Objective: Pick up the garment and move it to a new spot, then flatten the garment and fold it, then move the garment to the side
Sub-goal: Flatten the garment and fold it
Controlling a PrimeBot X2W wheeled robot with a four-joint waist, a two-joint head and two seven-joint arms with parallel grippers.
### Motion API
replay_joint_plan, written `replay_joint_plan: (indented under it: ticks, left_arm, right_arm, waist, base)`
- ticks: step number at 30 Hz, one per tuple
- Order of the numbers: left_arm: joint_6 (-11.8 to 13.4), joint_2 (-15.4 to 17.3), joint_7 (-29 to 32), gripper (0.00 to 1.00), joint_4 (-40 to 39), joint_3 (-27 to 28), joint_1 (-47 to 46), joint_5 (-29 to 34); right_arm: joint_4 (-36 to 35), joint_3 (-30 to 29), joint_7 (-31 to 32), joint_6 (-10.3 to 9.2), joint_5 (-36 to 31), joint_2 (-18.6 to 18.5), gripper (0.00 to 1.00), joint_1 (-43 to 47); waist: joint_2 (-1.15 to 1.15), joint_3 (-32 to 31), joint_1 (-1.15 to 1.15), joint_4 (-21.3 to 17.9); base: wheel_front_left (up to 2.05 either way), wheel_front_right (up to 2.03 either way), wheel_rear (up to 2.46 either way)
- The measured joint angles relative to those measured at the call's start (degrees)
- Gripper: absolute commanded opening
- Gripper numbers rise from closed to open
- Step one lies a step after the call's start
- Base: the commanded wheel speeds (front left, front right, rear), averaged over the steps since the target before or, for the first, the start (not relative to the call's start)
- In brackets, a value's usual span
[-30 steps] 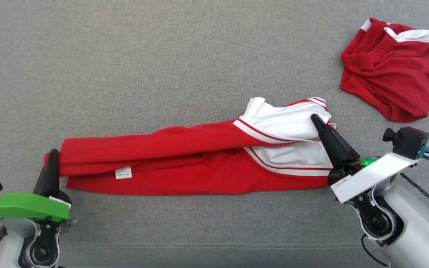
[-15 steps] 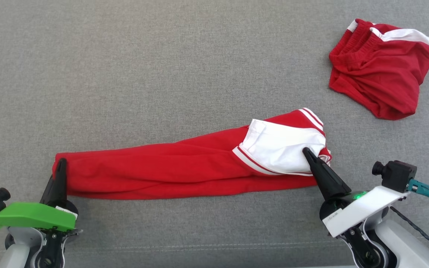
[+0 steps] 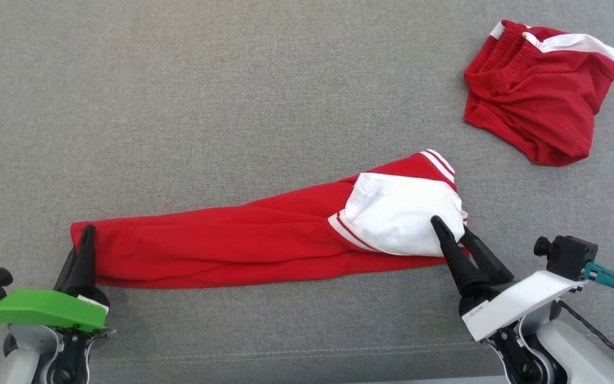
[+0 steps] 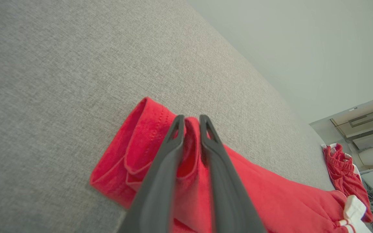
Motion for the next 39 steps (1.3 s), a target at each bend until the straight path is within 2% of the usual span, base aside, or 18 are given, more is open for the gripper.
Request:
replay_joint_plan:
  ticks: [4, 8, 9, 13, 15, 17, 22, 28, 39]
  left_arm:
    - [0.0, 0.2, 0.5, 0.28, 0.0, -0.1, 0.0, 0.0]
    - [0.0, 1.0, 0.5, 0.38, 0.0, 0.2, 0.4, 0.0]
    - [0.0, 1.2, 0.5, 0.44, -0.1, 0.2, 0.5, 0.0]
    - [0.1, 1.3, 0.5, 0.52, -0.8, 0.5, 1.3, 0.1]
    - [0.1, 1.3, 0.5, 0.8, -1.3, 0.6, 1.5, 0.1]
    - [0.1, 1.3, 0.4, 1.0, -1.6, 0.8, 1.9, 0.1]
    - [1.1, 1.4, 0.5, 1.0, -2.3, 0.7, 2.3, 0.1]
    - [2.0, 1.4, 0.5, 1.0, -3.8, 0.8, 2.4, 0.2]
    - [4.1, 2.4, -1.2, 1.0, -7.0, 3.2, 4.1, 1.1]
  right_arm:
    - [1.1, -0.2, 0.0, -0.97, 0.0, 0.0, 1.0, 1.6]
    - [1.6, 0.0, 0.0, -1.89, 0.5, 1.3, 1.0, 3.1]
    - [1.6, -0.3, 0.0, -1.98, 0.9, 1.8, 1.0, 3.3]
    - [0.7, -2.7, 0.0, -1.97, 1.4, 4.0, 1.0, 3.9]
    - [0.0, -3.9, 0.0, -1.96, 1.4, 4.6, 1.0, 3.9]
    - [-0.7, -4.9, 0.0, -1.94, 1.3, 4.9, 1.0, 3.9]
    - [-1.7, -6.1, 0.0, -1.88, 0.1, 4.9, 1.0, 3.9]
    - [-2.2, -4.8, -0.1, -1.79, -0.2, 4.3, 1.0, 4.0]
    - [-2.4, -4.4, -0.1, -1.27, 3.4, 6.0, 1.0, 9.1]
  waist:
    - [0.0, -0.1, 0.0, -0.3]
    - [0.0, -0.3, 0.0, -0.9]
    - [0.0, -0.3, 0.0, -1.0]
    - [0.0, -0.5, 0.0, -2.0]
    - [0.0, -0.6, 0.01, -2.3]
    - [0.0, -0.8, 0.0, -2.7]
    - [0.0, -1.0, 0.0, -3.0]
    - [0.0, -0.9, 0.0, -2.8]
    - [0.0, -0.5, 0.0, -3.0]
  base:
    - [0.0, 0.0, 0.0]
    - [0.0, 0.0, 0.0]
    - [0.0, 0.0, 0.0]
    - [0.0, 0.0, 0.0]
    - [0.0, 0.0, 0.0]
    - [0.0, 0.0, 0.0]
    - [0.0, 0.0, 0.0]
    - [0.0, 0.0, 0.0]
    - [0.0, 0.0, 0.0]
